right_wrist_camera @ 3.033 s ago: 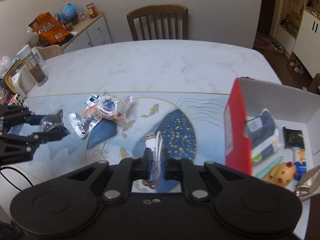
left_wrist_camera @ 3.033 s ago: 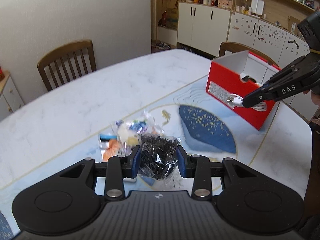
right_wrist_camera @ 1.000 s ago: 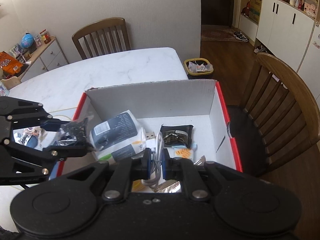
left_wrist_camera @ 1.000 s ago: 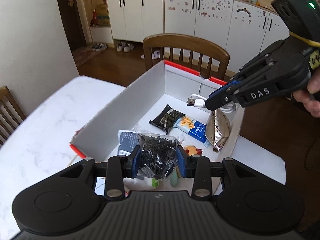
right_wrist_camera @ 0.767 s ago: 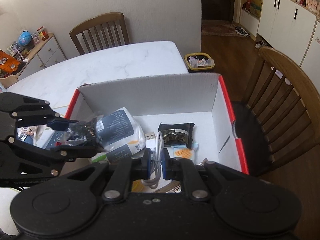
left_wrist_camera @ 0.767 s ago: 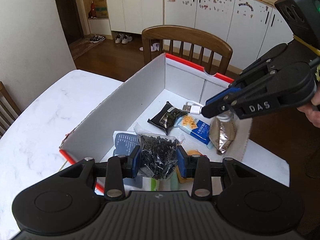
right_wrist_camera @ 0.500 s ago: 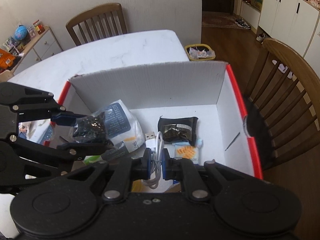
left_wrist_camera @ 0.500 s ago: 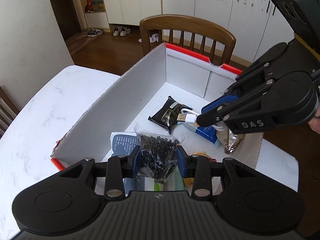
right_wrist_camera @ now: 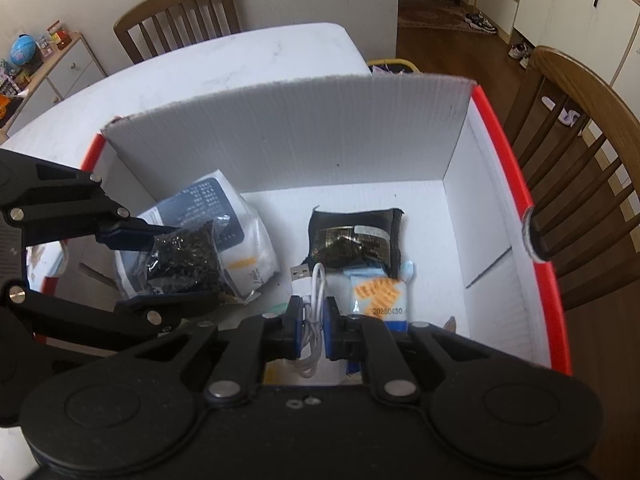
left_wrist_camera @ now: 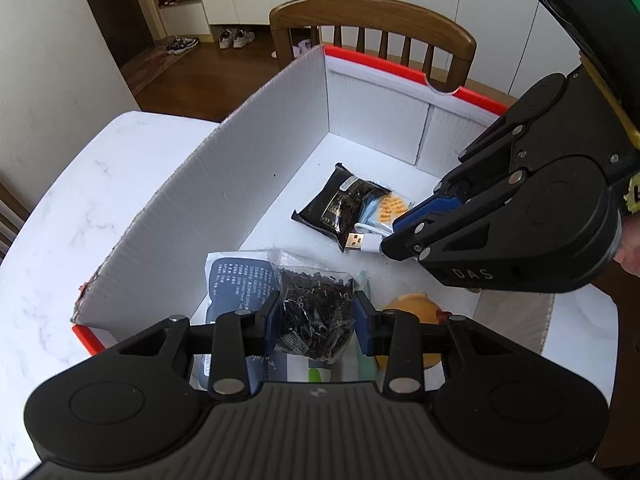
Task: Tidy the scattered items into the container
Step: 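Lower the cable and seaweed bag into the box and open both grippers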
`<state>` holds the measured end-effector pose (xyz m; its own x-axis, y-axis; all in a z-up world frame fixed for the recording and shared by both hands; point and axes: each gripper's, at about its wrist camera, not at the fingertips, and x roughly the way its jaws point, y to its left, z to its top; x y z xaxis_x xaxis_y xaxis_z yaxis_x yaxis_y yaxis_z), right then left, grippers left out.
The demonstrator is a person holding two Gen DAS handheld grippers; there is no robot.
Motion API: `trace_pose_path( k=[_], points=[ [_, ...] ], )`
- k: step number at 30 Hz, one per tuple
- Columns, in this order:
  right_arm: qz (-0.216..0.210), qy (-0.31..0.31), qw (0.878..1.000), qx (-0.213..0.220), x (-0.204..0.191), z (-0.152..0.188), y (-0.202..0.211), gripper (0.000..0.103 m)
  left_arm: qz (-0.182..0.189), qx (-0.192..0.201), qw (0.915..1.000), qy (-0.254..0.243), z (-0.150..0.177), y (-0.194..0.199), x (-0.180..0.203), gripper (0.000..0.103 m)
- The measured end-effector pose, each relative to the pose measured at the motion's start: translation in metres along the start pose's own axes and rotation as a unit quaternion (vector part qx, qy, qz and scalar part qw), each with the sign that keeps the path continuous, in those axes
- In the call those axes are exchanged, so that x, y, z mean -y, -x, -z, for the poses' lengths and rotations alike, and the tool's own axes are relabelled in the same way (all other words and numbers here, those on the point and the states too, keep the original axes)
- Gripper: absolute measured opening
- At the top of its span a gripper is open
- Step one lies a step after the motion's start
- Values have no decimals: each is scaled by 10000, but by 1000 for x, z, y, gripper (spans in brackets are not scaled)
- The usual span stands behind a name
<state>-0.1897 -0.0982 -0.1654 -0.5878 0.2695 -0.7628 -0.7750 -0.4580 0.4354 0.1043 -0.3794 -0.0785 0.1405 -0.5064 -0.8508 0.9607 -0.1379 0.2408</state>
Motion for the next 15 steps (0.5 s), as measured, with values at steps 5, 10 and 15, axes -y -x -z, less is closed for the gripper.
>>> trace_pose_path(
  k=[5,10,15],
  points=[
    [57,-77,9999,-66,1,1,-7,9,-28,-120,9999,-68,0,-8,1,36],
    [94,-114,9999,-87,0,1,-10,9,2,-215,9997,-63,1,-14,1,36],
    [124,-179,9997,-108,2,1,-14,9,48,-279,9996,-59,0,-20,1,36]
  ],
)
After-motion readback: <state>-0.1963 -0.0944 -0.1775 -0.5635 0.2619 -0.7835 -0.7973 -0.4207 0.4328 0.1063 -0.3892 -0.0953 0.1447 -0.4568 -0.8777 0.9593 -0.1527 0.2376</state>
